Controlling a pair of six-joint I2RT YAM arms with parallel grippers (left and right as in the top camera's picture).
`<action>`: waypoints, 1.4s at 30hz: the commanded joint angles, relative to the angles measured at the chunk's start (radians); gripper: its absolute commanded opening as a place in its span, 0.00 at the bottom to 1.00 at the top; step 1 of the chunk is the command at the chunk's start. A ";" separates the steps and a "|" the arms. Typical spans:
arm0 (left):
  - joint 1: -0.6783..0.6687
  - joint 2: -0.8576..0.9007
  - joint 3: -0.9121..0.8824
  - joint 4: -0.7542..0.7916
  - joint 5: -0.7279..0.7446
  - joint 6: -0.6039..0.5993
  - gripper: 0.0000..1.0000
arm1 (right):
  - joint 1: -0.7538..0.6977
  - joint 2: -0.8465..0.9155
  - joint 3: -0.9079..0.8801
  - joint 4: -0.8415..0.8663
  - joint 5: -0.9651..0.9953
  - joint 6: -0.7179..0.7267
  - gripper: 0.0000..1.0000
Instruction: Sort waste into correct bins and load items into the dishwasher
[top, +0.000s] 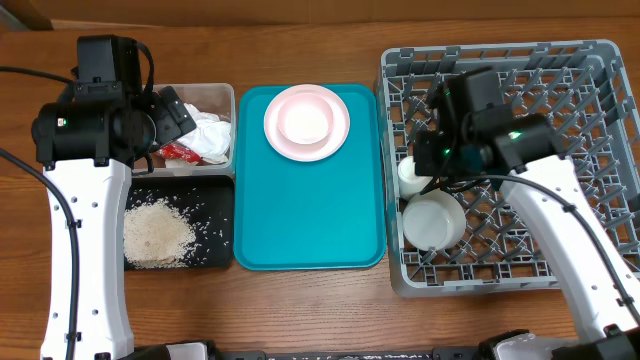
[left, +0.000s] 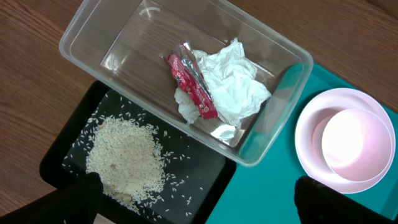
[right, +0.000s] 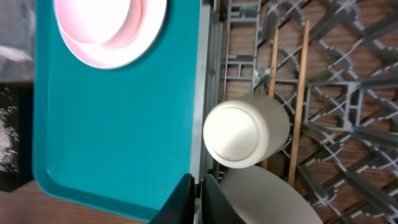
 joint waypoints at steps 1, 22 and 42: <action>0.003 0.003 0.005 0.000 0.001 -0.003 1.00 | 0.006 -0.015 -0.084 0.057 0.037 0.005 0.09; 0.003 0.003 0.005 0.000 0.001 -0.003 1.00 | -0.035 -0.013 -0.227 0.175 0.092 0.028 0.04; 0.003 0.003 0.005 0.000 0.001 -0.003 1.00 | -0.045 -0.011 -0.349 0.322 0.038 0.028 0.04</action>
